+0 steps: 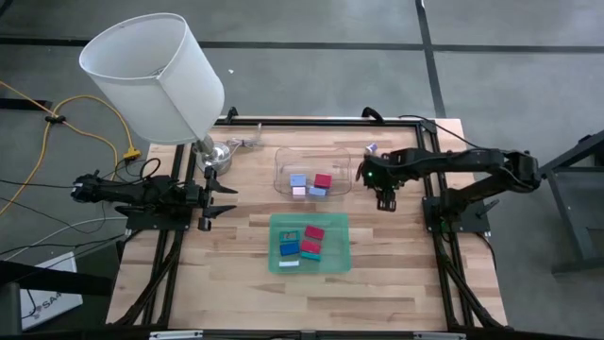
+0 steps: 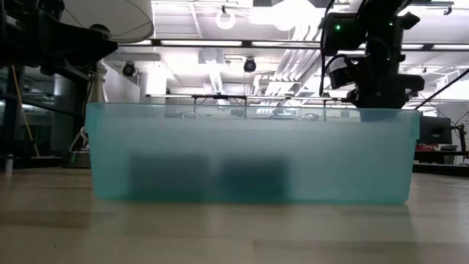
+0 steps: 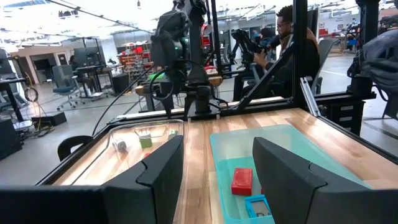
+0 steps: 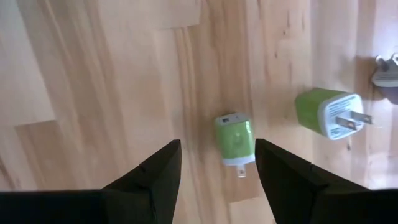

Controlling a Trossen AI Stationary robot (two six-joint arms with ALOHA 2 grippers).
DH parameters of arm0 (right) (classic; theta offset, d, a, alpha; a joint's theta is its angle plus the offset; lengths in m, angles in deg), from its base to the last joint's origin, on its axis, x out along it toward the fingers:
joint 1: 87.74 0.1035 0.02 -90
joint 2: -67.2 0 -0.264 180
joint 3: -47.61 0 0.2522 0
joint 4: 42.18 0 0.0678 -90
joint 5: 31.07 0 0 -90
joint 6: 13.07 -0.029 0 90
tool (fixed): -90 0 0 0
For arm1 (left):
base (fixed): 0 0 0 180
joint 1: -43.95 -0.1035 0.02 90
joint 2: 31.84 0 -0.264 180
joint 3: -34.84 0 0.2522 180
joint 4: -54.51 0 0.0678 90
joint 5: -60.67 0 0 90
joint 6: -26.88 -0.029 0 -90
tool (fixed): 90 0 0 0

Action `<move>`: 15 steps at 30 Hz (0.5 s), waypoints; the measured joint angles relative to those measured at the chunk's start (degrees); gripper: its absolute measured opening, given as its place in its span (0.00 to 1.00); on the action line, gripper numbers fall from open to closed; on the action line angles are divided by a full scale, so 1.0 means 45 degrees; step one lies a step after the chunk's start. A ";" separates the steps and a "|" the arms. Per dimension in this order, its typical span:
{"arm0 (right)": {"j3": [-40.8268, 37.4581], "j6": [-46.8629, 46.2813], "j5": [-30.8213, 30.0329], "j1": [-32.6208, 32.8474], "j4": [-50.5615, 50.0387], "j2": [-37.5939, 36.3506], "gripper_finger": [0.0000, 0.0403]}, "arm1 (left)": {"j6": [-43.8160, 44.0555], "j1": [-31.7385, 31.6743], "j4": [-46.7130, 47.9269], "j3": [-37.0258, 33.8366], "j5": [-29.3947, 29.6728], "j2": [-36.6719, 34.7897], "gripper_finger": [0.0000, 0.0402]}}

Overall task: Pick & Place Office items
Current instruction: Put the bottom green charger adapter into transparent bin

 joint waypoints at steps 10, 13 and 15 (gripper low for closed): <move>0.0000 0.1521 0.0508 -0.1562 0.0240 0.0000 0.48 | 0.0000 0.0000 0.0000 -0.0005 -0.0003 -0.0005 0.46; 0.0000 0.1771 0.0935 -0.1984 0.0501 0.0000 0.48 | 0.0000 0.0001 0.0000 -0.0005 0.0000 -0.0001 0.46; 0.0000 0.2014 0.1163 -0.2268 0.0576 0.0005 0.48 | 0.0000 0.0002 0.0000 -0.0002 0.0000 -0.0002 0.46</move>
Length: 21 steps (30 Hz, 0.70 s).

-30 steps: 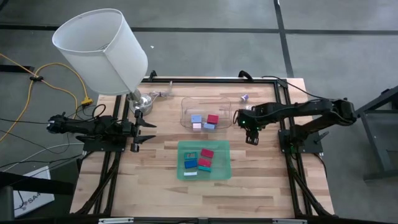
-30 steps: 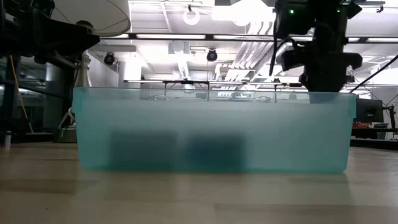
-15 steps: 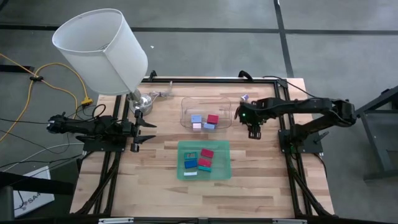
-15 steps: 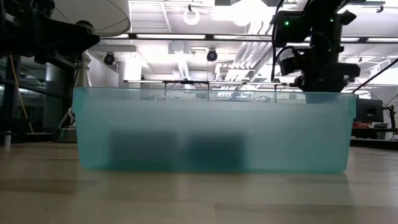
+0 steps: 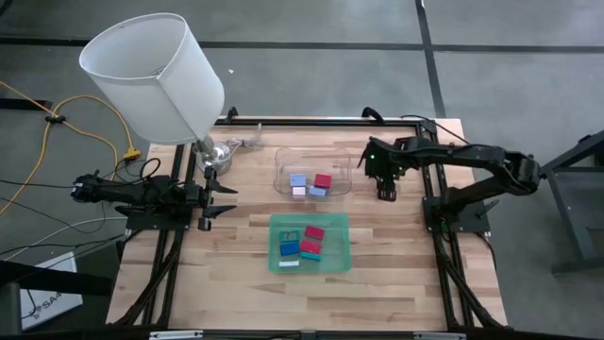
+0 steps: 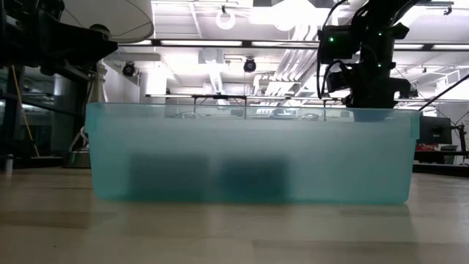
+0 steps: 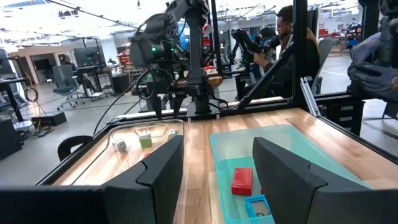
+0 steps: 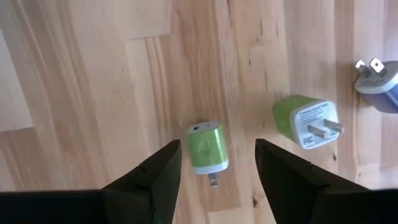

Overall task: Pick & Place Office items
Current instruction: Put the bottom green charger adapter into transparent bin

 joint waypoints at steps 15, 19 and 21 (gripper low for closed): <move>-0.1258 0.0868 0.0554 -0.0762 0.0953 0.0194 0.48 | 0.0000 0.0000 0.0000 -0.0002 -0.0001 0.0000 0.46; -0.1662 0.0868 0.0645 -0.0765 0.1353 0.0194 0.48 | 0.0000 0.0000 -0.0002 0.0000 0.0000 0.0000 0.46; -0.1924 0.0877 0.0761 -0.0760 0.1627 0.0194 0.48 | 0.0000 -0.0002 0.0000 -0.0002 0.0000 -0.0001 0.46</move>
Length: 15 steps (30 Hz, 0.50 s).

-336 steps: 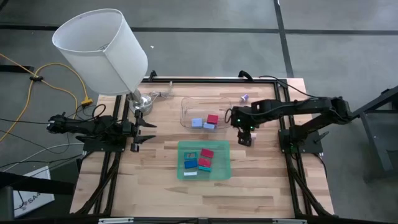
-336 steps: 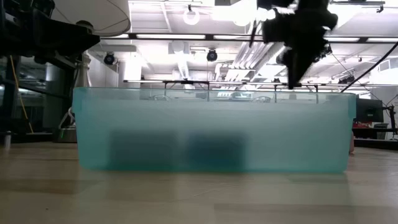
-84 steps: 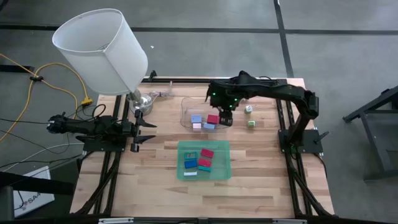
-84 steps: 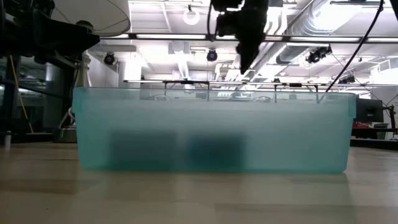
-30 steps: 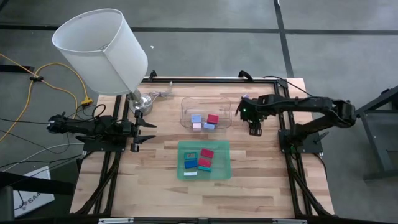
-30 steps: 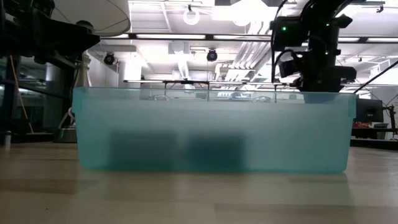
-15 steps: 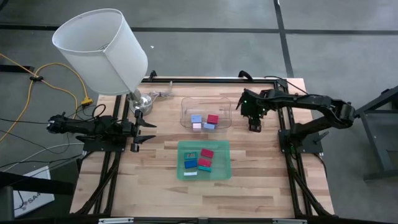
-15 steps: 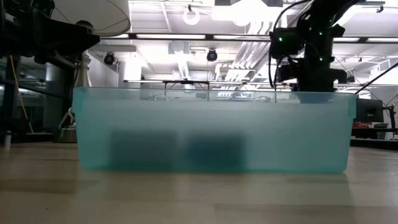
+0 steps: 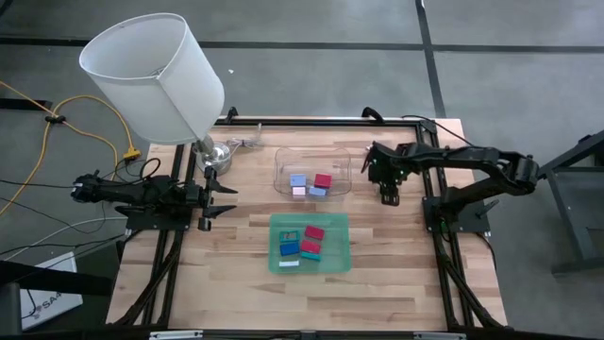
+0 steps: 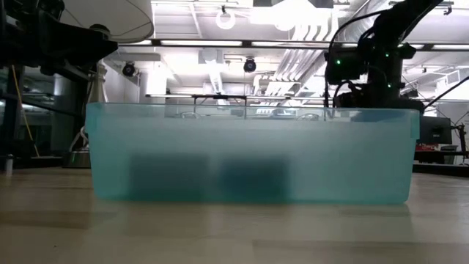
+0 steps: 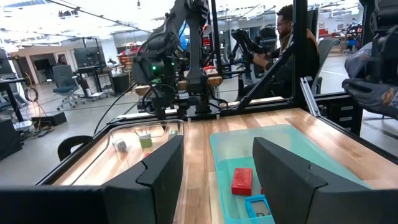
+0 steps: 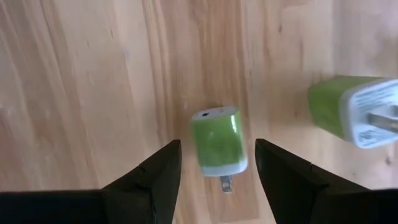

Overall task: Pick & Place Office items
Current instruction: Put the bottom green charger adapter into transparent bin

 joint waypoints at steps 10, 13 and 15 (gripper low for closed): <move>-0.0629 0.0199 0.0145 -0.0005 0.0916 0.0000 0.48 | 0.0000 0.0001 0.0000 0.0003 0.0000 -0.0001 0.46; -0.0882 0.0278 0.0129 0.0000 0.1118 0.0000 0.48 | 0.0000 0.0001 0.0000 0.0001 -0.0001 0.0004 0.46; -0.0903 0.0283 0.0094 -0.0005 0.1127 0.0000 0.48 | 0.0000 0.0000 0.0000 -0.0001 -0.0003 0.0003 0.46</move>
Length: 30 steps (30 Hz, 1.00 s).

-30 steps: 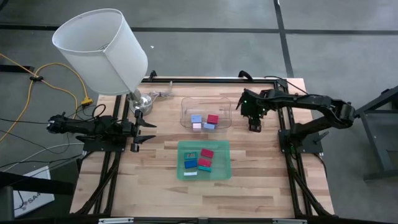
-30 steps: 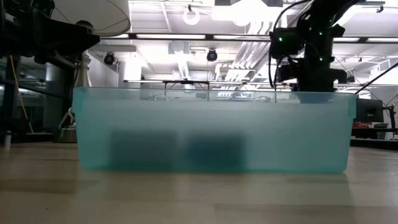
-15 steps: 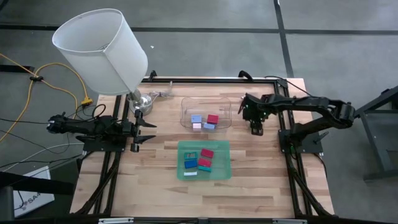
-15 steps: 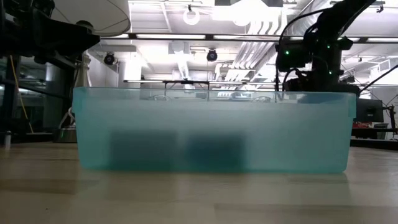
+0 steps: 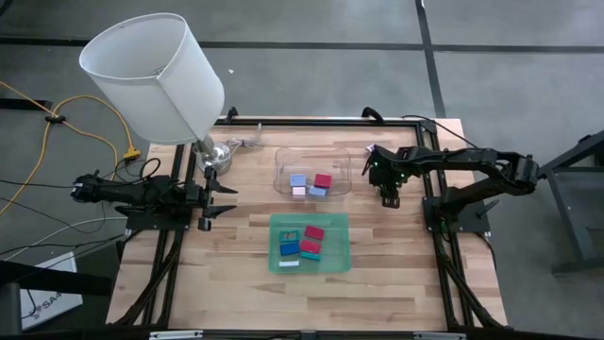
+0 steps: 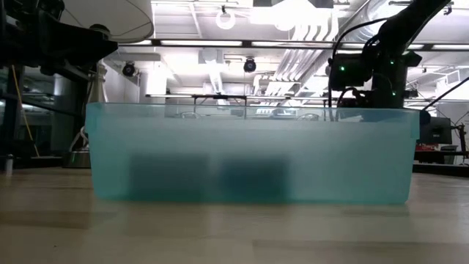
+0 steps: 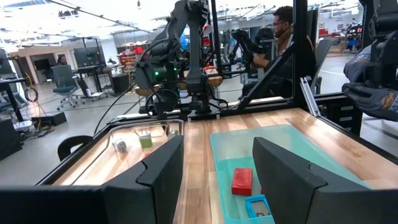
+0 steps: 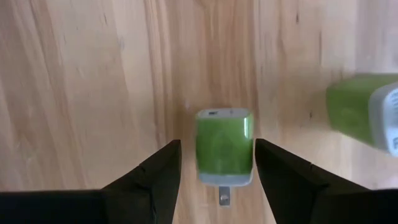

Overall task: Pick & Place Office items
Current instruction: Put the bottom green charger adapter into transparent bin

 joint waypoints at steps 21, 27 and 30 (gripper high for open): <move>0.0019 0.0000 -0.0057 0.0000 0.0068 -0.0019 0.29 | 0.0000 0.0000 0.0000 0.0001 0.0003 -0.0004 0.46; 0.0116 -0.0018 -0.0377 0.0005 -0.0145 -0.0015 0.31 | 0.0000 -0.0001 0.0000 0.0004 0.0003 0.0001 0.46; 0.0573 -0.0293 -0.0387 0.0006 -0.0599 -0.0010 0.29 | 0.0000 0.0003 0.0000 0.0001 0.0003 0.0000 0.46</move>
